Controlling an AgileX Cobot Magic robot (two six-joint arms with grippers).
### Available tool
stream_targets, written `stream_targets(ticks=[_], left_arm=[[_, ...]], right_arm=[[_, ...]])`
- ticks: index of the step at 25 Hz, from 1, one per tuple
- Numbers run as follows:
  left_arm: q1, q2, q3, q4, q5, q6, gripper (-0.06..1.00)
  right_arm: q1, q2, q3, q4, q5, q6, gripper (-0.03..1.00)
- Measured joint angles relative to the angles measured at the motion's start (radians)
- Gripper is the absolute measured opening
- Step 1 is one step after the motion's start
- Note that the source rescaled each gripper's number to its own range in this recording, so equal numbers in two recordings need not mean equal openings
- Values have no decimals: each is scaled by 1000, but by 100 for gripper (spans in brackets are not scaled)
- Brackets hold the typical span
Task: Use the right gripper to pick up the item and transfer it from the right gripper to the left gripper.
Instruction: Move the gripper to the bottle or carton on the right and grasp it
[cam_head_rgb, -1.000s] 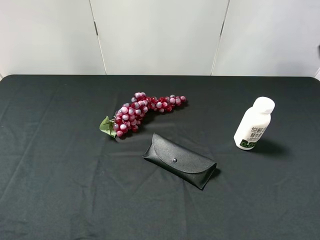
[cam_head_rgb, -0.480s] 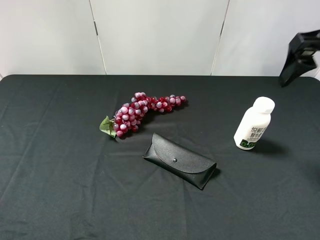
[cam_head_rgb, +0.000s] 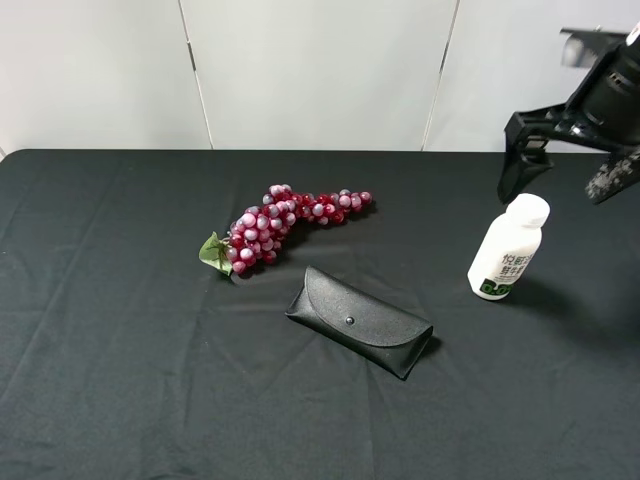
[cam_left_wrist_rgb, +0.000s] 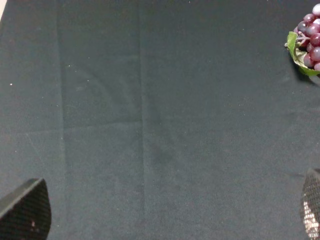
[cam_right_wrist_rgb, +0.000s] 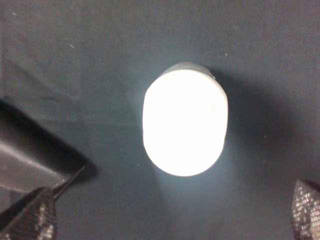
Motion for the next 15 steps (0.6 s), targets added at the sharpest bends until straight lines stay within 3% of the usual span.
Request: stream_targets(ticks=[15], left_arm=[[0, 0, 0, 0, 0, 0, 100]], right_arm=[[0, 150, 0, 3, -90, -2, 100]])
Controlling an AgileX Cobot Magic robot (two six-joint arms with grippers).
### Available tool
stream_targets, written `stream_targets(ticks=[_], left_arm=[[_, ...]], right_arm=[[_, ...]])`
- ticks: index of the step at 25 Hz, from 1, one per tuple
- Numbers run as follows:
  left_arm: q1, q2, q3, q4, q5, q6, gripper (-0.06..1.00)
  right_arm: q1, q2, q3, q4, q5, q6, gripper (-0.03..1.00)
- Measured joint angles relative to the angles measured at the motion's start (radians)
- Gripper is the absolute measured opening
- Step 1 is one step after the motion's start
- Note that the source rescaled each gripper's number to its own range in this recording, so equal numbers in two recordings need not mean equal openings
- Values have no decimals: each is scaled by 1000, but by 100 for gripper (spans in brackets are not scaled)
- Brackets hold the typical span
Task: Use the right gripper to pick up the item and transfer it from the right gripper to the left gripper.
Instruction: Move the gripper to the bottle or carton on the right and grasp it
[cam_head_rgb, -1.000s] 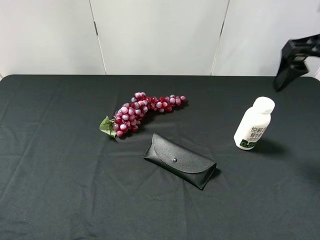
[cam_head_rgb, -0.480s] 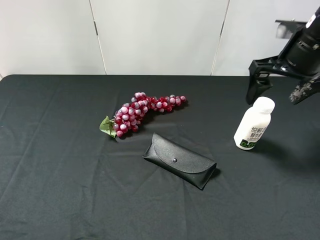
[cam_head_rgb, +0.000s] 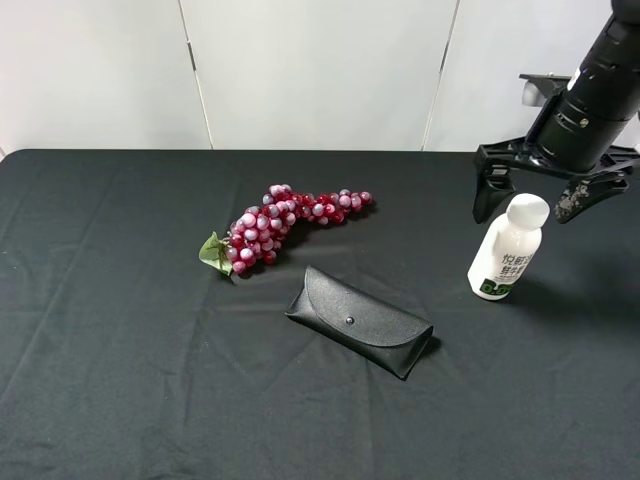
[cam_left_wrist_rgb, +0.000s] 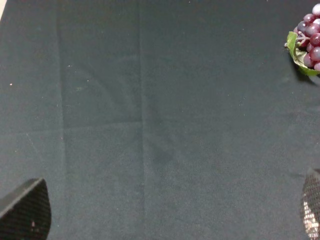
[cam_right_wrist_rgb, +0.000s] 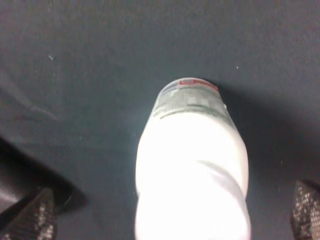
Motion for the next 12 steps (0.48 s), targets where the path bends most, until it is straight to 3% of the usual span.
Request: stream_targets(ticks=[12], left_arm=[[0, 0, 0, 0, 0, 0, 100]], right_arm=[[0, 41, 75, -3, -93, 0, 100]])
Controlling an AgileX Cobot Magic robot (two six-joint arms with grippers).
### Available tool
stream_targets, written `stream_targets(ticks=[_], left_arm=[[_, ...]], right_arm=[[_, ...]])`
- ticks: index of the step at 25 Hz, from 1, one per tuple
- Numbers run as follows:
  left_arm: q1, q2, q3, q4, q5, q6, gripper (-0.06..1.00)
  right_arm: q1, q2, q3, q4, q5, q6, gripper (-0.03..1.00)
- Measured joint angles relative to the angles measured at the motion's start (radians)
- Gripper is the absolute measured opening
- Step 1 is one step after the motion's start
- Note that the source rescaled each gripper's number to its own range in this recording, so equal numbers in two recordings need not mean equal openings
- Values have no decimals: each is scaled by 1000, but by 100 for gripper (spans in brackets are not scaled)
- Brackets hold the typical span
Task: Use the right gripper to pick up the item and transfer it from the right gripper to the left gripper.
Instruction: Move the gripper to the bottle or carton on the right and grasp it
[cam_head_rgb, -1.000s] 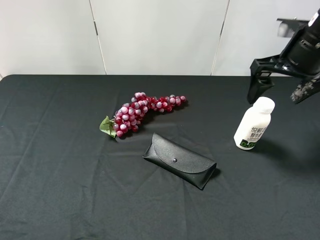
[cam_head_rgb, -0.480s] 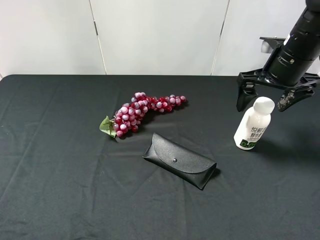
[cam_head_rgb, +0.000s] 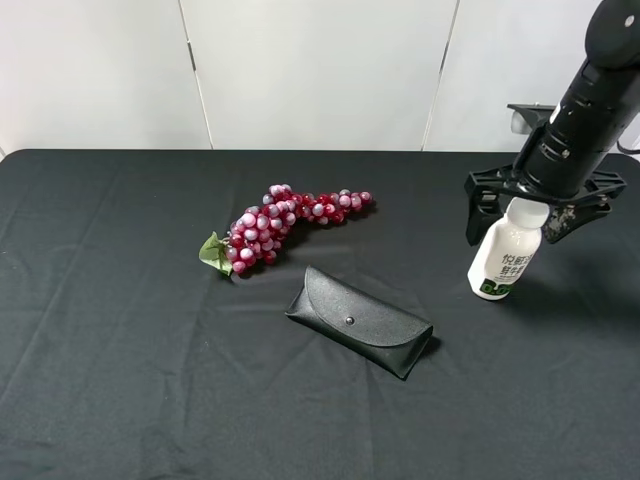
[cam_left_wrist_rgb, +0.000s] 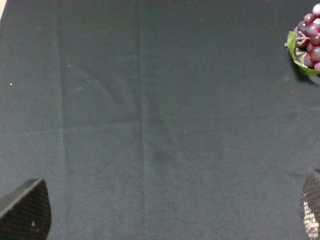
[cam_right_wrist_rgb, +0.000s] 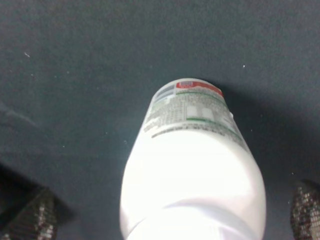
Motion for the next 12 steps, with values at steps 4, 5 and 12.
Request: stream_targets(ticks=[4, 5, 12], left_arm=[[0, 0, 0, 0, 0, 0, 100], [0, 0, 0, 0, 0, 0, 100], [0, 0, 0, 0, 0, 0, 100]], right_arm=[[0, 14, 6, -2, -11, 0, 100], [0, 14, 7, -3, -16, 0, 100], [0, 16, 44, -4, -59, 0, 100]])
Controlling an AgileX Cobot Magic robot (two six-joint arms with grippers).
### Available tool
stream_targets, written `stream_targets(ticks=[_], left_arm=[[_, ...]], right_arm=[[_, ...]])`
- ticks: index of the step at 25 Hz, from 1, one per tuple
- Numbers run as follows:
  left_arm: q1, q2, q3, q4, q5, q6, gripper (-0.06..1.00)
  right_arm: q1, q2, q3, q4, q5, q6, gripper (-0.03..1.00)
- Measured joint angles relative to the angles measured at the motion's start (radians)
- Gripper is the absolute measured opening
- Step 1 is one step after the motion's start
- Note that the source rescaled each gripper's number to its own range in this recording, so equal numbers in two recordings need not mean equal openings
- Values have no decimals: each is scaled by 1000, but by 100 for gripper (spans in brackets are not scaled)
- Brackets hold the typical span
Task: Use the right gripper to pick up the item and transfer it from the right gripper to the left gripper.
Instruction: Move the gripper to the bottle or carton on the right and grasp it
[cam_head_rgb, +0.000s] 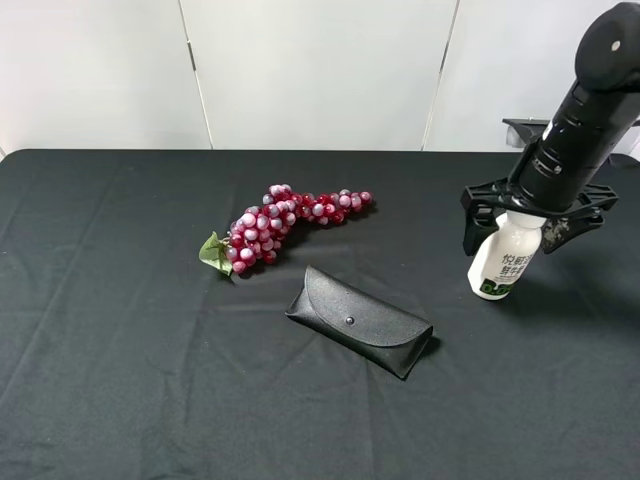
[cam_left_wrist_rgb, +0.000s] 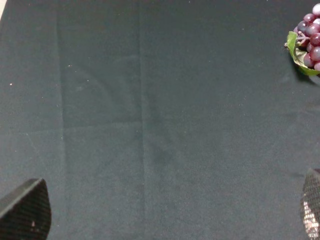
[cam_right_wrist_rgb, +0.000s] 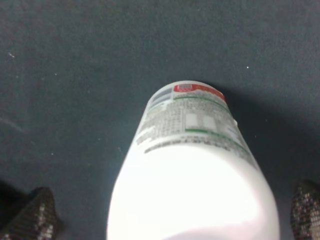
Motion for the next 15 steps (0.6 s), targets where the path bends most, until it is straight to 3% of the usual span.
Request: stream_targets(ticks=[13, 14, 15], left_arm=[[0, 0, 0, 0, 0, 0, 100], [0, 0, 0, 0, 0, 0, 100], [0, 0, 0, 0, 0, 0, 100]], right_arm=[[0, 0, 2, -3, -16, 14, 100], [0, 0, 2, -4, -17, 14, 96], [0, 0, 2, -5, -17, 14, 78]])
